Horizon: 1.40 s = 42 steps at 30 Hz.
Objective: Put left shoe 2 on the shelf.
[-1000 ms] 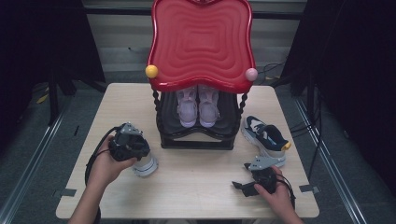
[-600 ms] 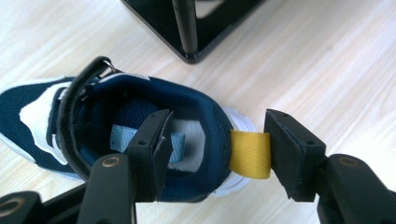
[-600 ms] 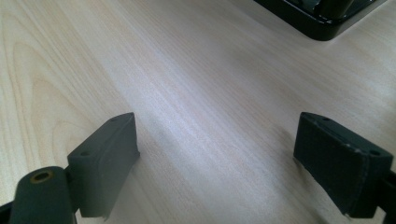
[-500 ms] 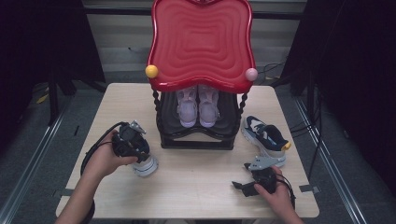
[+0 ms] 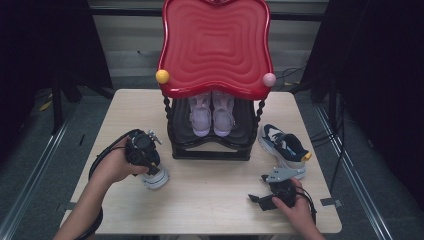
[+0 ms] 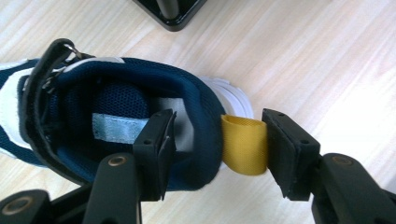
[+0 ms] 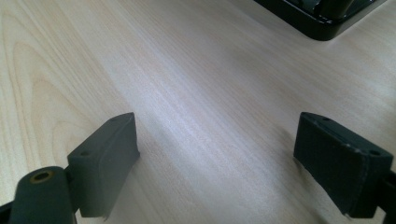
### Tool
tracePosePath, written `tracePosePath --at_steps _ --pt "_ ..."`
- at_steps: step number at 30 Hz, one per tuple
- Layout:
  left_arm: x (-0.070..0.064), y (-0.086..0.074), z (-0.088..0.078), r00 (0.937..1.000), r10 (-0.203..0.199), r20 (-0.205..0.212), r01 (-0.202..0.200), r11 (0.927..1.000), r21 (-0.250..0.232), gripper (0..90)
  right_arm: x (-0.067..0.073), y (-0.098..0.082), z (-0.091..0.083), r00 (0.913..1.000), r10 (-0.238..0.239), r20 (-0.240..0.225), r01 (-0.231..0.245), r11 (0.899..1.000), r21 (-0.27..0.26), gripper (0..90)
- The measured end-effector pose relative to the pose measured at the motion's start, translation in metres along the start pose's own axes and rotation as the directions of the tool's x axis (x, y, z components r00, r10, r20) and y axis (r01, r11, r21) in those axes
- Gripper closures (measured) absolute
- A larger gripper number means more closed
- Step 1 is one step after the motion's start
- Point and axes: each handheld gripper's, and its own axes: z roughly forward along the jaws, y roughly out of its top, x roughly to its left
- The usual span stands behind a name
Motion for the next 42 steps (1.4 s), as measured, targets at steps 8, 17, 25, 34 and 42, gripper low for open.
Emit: tracePosePath --at_steps 8,17,25,34,42 --pt "0.001 0.003 0.008 0.9997 0.003 0.024 -0.003 0.9998 0.020 51.2 0.000 0.000 0.000 1.0000 0.000 0.001 0.000 1.000 0.000 12.9" --pt "0.002 0.006 0.015 0.9994 0.017 0.032 -0.019 0.9979 0.063 53.2 0.000 0.000 0.000 1.0000 0.000 0.000 0.000 1.000 0.000 12.9" --pt "0.003 0.004 0.019 0.9992 0.009 0.040 -0.012 0.9969 0.078 54.8 0.000 0.000 0.000 1.0000 -0.002 -0.002 0.002 1.000 0.000 12.9" --pt "0.004 0.009 0.023 0.9987 0.015 0.049 -0.020 0.9938 0.110 57.5 0.000 0.000 0.000 1.0000 -0.004 -0.001 0.004 1.000 -0.001 12.9" --pt "0.003 0.013 0.029 0.9984 0.017 0.054 -0.025 0.9884 0.149 64.3 0.000 0.000 0.000 1.0000 -0.003 -0.001 0.003 1.000 0.000 12.9"
